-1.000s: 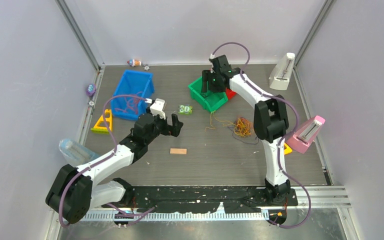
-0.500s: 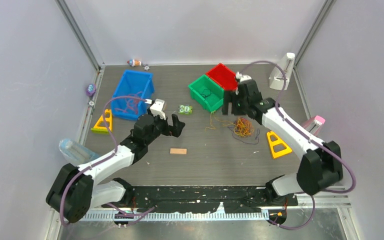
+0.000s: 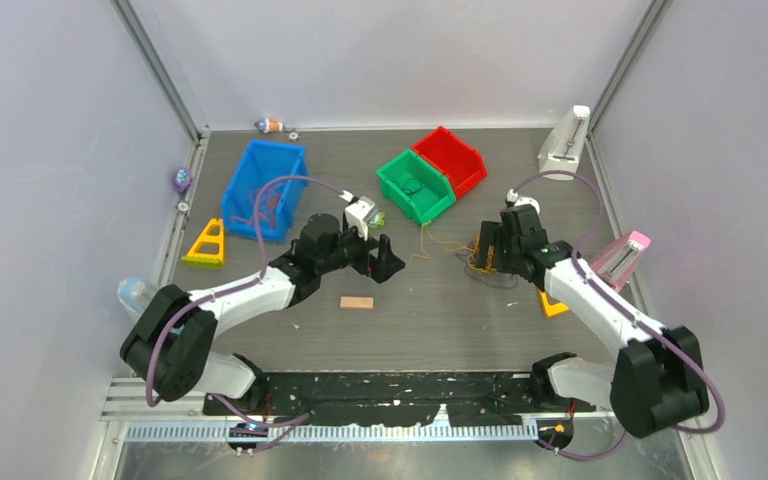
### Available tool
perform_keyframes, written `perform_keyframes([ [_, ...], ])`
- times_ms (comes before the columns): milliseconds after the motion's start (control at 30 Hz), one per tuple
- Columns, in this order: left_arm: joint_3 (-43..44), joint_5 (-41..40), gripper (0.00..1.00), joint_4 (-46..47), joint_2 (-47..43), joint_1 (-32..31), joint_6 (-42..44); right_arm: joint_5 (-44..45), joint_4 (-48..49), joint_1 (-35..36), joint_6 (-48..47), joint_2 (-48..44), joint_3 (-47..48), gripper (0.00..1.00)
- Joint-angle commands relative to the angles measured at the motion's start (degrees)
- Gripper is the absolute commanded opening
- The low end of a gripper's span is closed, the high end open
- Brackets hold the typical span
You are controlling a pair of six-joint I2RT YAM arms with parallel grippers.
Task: Untangle the cables
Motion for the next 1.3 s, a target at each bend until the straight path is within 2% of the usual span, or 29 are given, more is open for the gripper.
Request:
perform_keyframes([
  [0,1.67,2.06,0.92,-0.60,-0.74,-0.07,1.41,-0.89,4.20,-0.32,0.15,7.02,2.97,0.85],
  [67,0.76,0.74,0.92,-0.23,-2.05,-0.03,1.18,-2.27,5.08,-0.31,0.28,10.47,3.91,0.81],
  [133,-0.93,-0.06,0.91,1.68,-4.05,0.59,0.09,-6.28,6.55,-0.04,0.34,12.96,4.02,0.74],
  [233,-6.47,-1.74,0.91,8.04,-9.17,2.82,-2.37,-13.32,9.55,1.52,0.13,14.06,2.85,0.53],
  [300,-9.30,-4.80,0.91,10.28,-11.47,4.01,-3.10,-16.31,11.02,4.47,-0.24,13.61,2.55,0.46],
  [400,-10.35,-7.63,0.91,9.82,-13.09,4.39,-2.76,-18.06,11.91,11.35,-1.73,11.71,2.80,0.41],
  [500,-10.57,-8.43,0.90,9.77,-13.37,4.41,-2.72,-17.21,10.28,14.25,-2.08,8.45,2.83,0.39],
  [567,-10.67,-8.89,0.90,9.62,-13.62,4.36,-2.66,-14.39,8.35,14.51,-1.60,5.87,2.29,0.40],
  [600,-10.73,-9.23,0.90,9.38,-13.81,4.33,-2.57,-11.83,7.52,14.47,-1.41,5.05,2.09,0.44],
  [633,-10.79,-9.61,0.90,9.15,-14.06,4.34,-2.40,-9.97,5.86,14.46,-1.12,3.40,1.71,0.50],
  [667,-10.83,-9.97,0.90,8.94,-14.27,4.38,-2.30,-7.03,5.26,14.46,-0.95,2.58,1.44,0.62],
  [733,-10.89,-10.48,0.90,8.54,-14.70,4.36,-2.10,-4.29,4.27,14.34,-0.66,-0.95,0.15,0.76],
  [800,-10.63,-10.73,0.90,7.63,-15.01,4.32,-1.81,-1.96,4.07,14.11,-0.23,-3.44,-1.40,0.86],
  [867,-10.51,-10.72,0.90,7.24,-15.14,4.34,-1.81,-0.06,4.33,13.85,-0.09,-5.46,-2.59,0.90],
  [1033,-10.10,-9.42,0.90,7.26,-14.22,4.29,-1.81,-1.28,8.32,13.33,-1.11,-6.25,-4.53,0.90],
  [1267,-6.81,-4.91,0.90,5.95,-9.41,4.00,-2.18,-8.20,13.84,13.31,-1.88,3.39,-2.09,0.86],
])
